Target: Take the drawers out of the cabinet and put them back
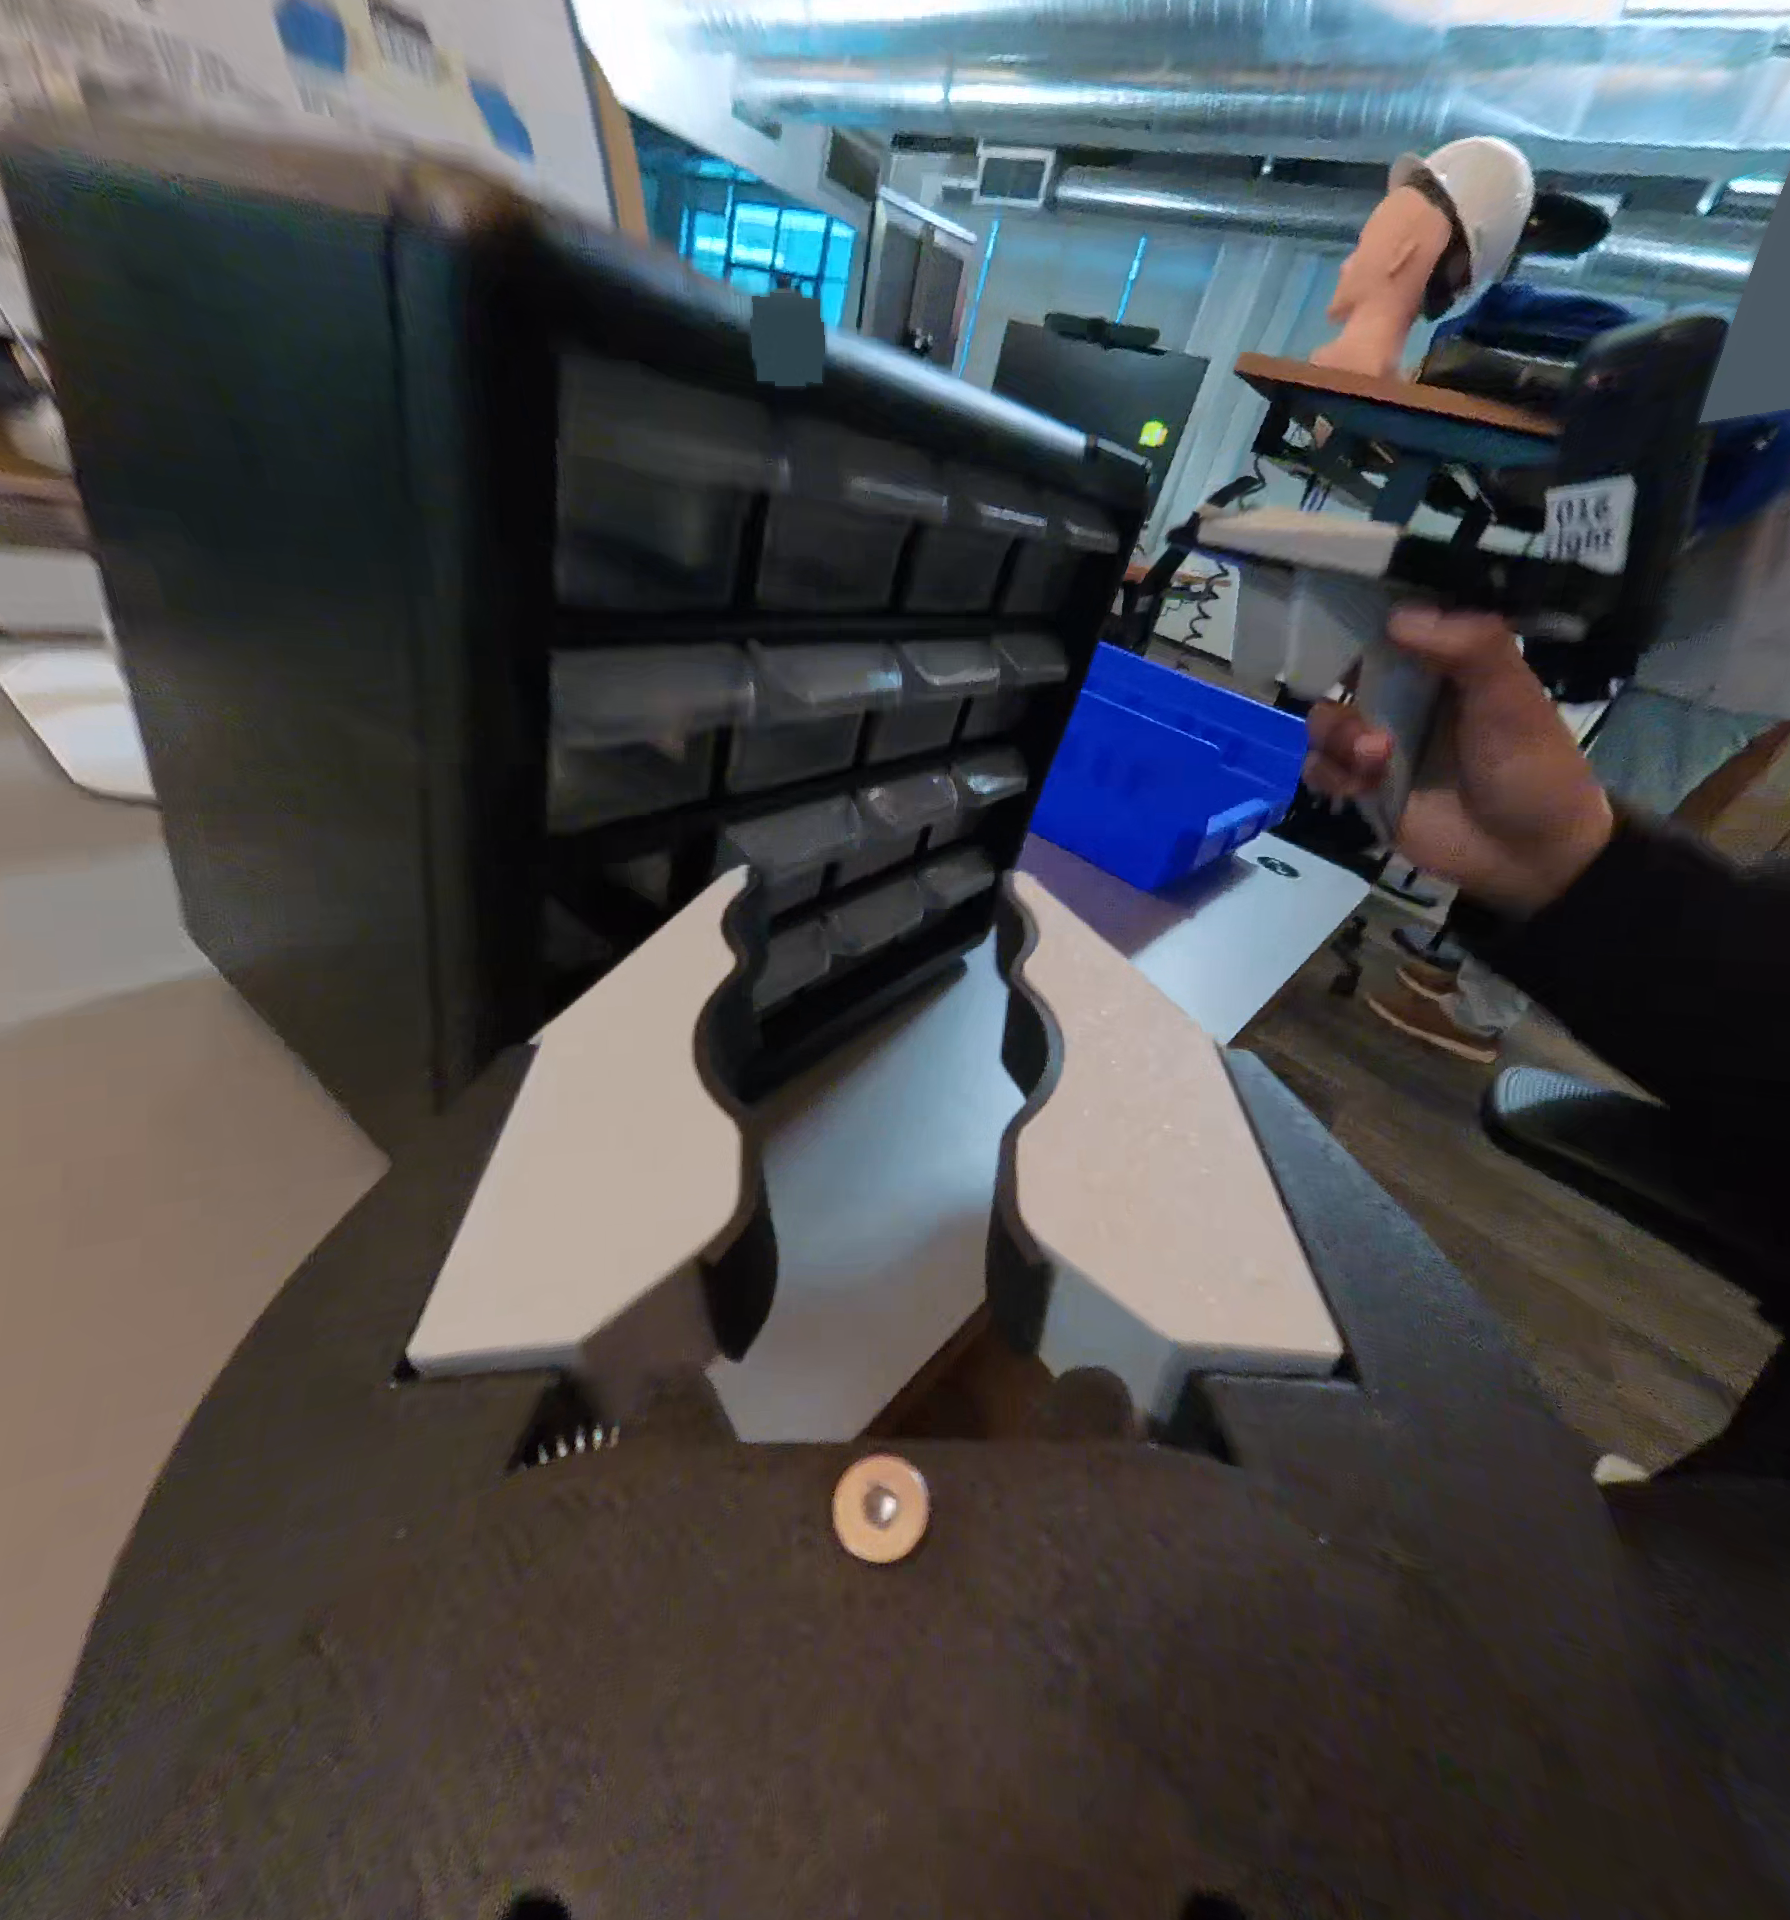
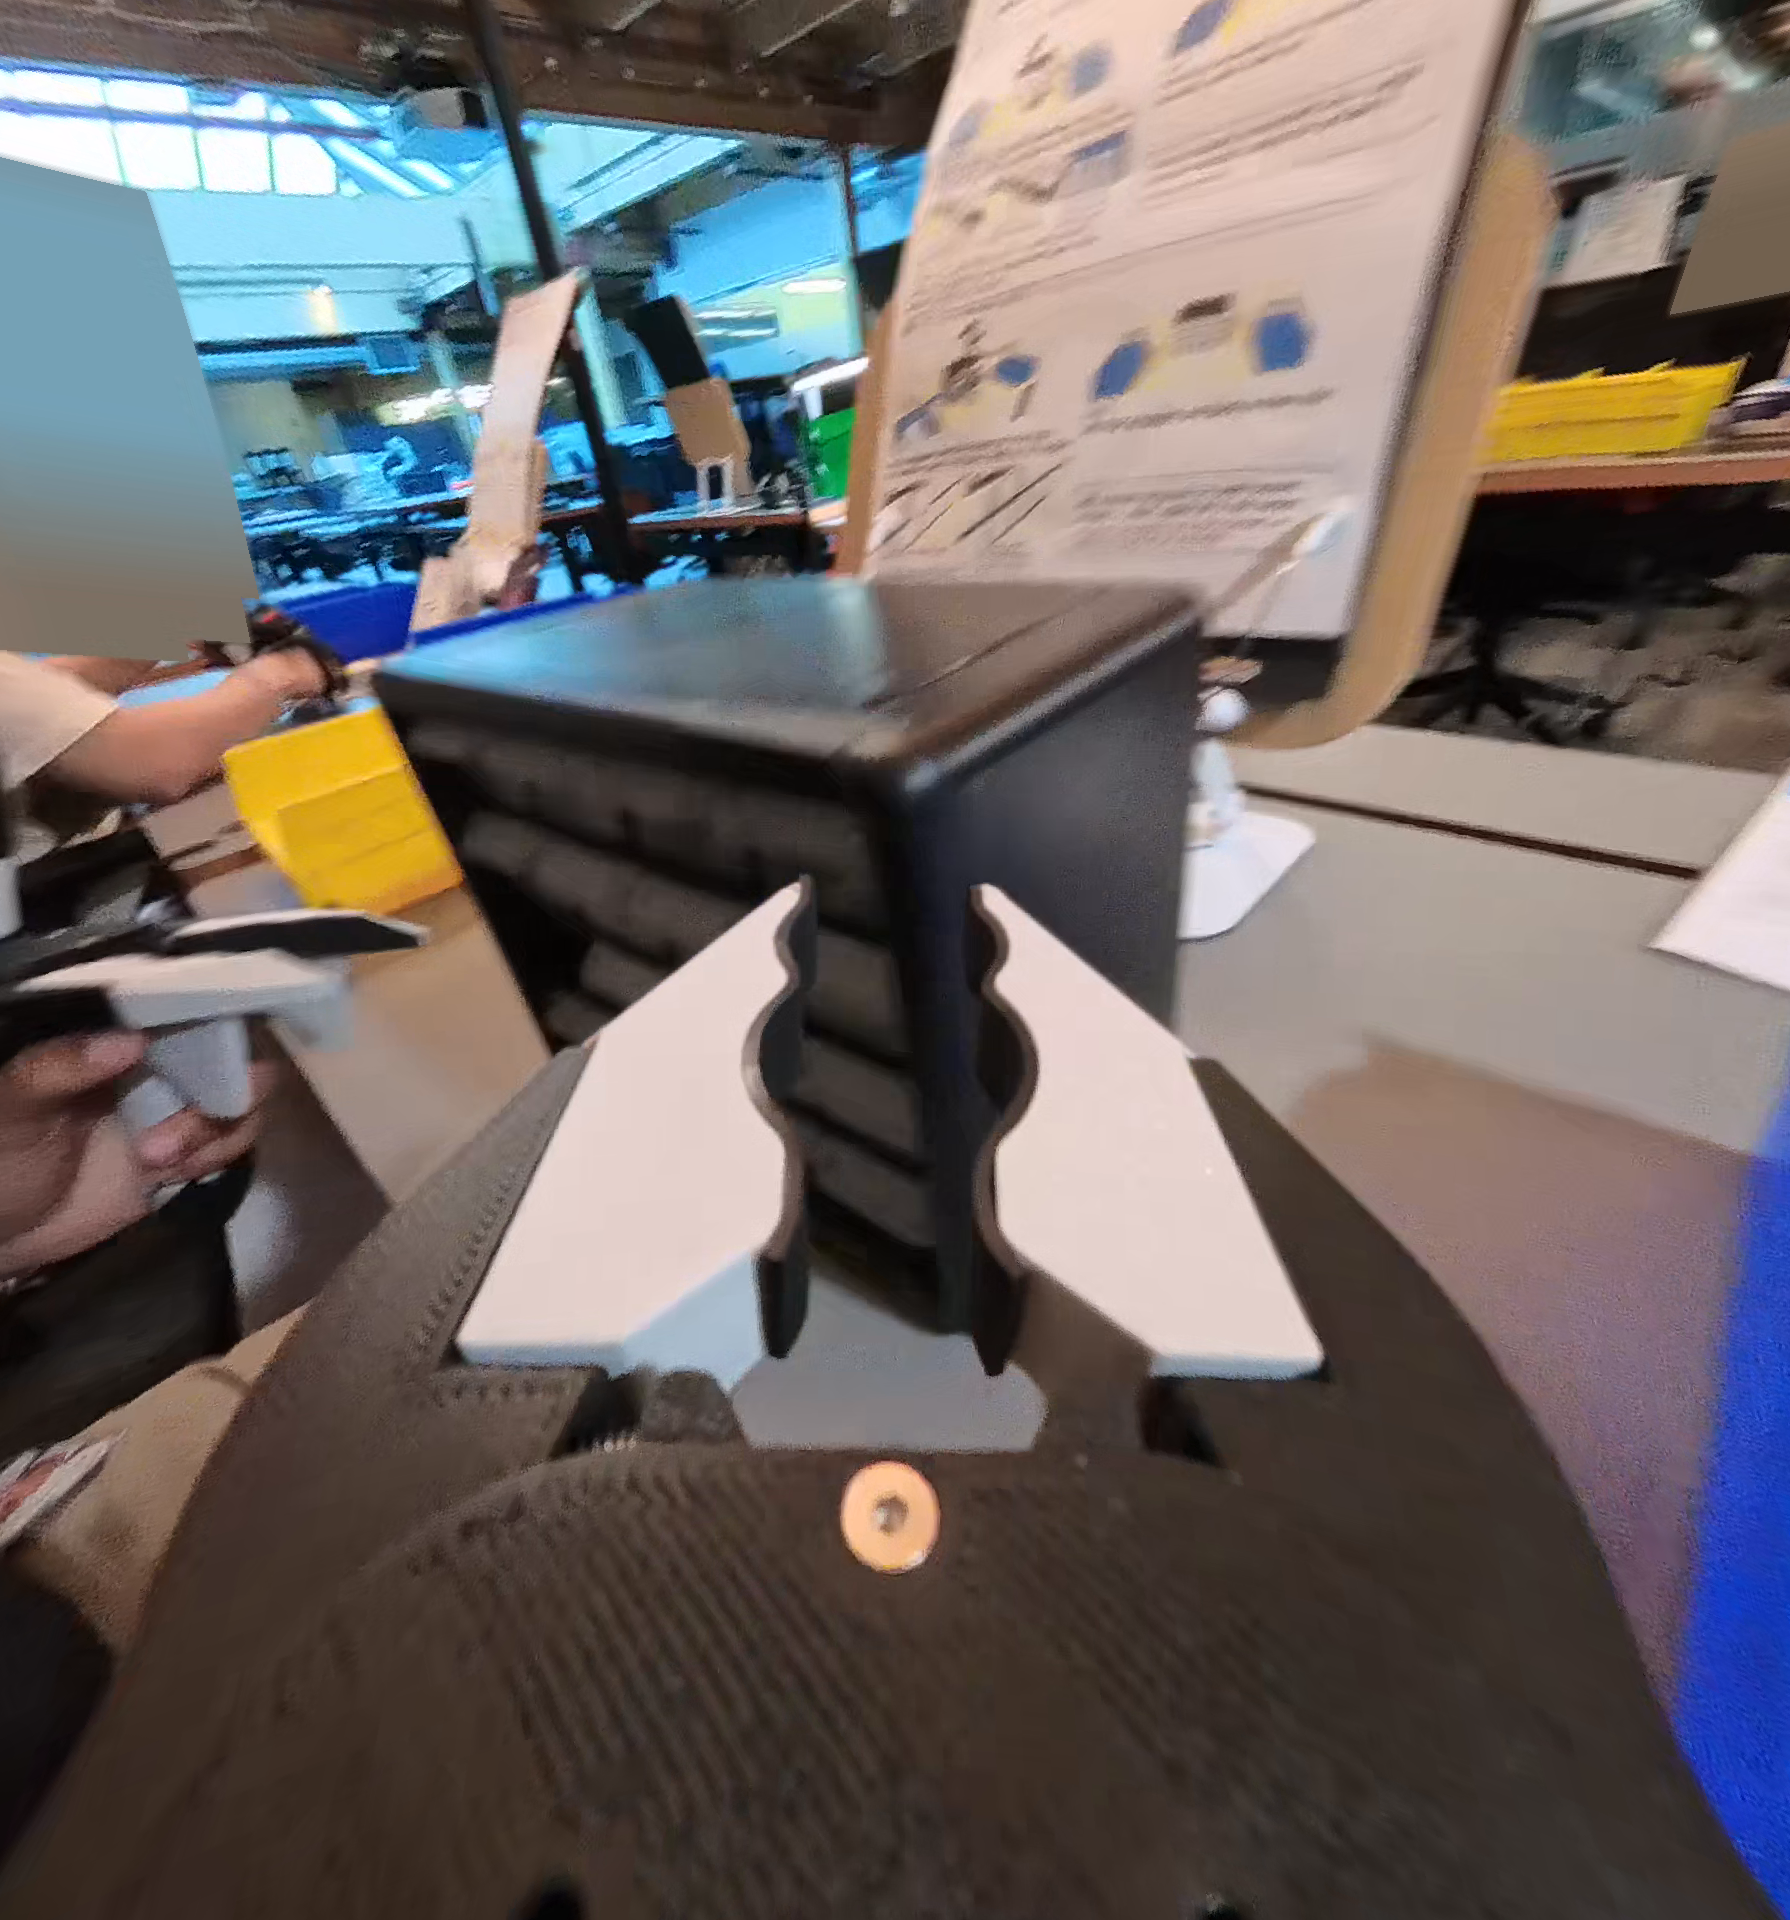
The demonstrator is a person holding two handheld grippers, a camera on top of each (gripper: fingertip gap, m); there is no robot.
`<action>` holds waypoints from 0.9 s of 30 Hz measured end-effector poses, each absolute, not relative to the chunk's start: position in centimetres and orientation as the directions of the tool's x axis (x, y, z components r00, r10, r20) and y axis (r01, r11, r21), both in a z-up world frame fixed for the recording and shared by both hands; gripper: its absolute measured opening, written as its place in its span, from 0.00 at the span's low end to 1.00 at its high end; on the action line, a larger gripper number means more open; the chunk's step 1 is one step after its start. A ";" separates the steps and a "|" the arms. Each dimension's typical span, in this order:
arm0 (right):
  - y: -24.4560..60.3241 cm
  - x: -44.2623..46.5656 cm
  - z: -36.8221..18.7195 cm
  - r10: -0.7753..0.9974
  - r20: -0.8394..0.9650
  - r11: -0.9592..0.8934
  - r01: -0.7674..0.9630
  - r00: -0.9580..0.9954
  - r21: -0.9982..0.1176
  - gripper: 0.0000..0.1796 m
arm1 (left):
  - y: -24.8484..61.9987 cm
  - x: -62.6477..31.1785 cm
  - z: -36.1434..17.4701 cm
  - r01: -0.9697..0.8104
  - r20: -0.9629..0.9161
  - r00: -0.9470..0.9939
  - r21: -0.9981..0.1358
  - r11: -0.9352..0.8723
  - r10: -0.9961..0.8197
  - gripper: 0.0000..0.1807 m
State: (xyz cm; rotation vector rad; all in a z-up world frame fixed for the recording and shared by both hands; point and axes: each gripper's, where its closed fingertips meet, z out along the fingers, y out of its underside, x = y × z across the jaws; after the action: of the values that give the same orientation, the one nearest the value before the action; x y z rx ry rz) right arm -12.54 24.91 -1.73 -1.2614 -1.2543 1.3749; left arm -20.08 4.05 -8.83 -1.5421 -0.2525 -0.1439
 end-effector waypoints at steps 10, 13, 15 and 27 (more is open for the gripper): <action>17.7 -13.3 -9.9 0.965 0.097 0.163 0.267 -0.245 -0.950 0.21 | 8.7 -21.0 -12.4 0.711 0.714 0.695 -0.700 0.070 0.082 0.11; 17.6 -12.6 -10.9 0.962 0.135 0.202 0.285 -0.238 -0.937 0.21 | 9.9 -21.0 -13.0 0.764 0.768 0.637 -0.640 0.077 0.063 0.13; 17.3 -12.2 -11.7 0.960 0.135 0.209 0.308 -0.244 -0.928 0.21 | 10.6 -21.4 -12.9 0.794 0.802 0.595 -0.597 0.111 0.052 0.13; 15.5 -11.9 -13.2 0.921 0.296 0.371 0.343 -0.252 -0.863 0.21 | 11.0 -21.3 -12.1 0.888 0.889 0.453 -0.442 0.128 -0.070 0.02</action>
State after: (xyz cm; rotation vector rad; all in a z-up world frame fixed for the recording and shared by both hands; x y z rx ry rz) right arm -11.92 15.51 -13.18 -1.1106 -1.7862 0.8600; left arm -21.32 10.96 -12.05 -1.2462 -0.8456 -0.8331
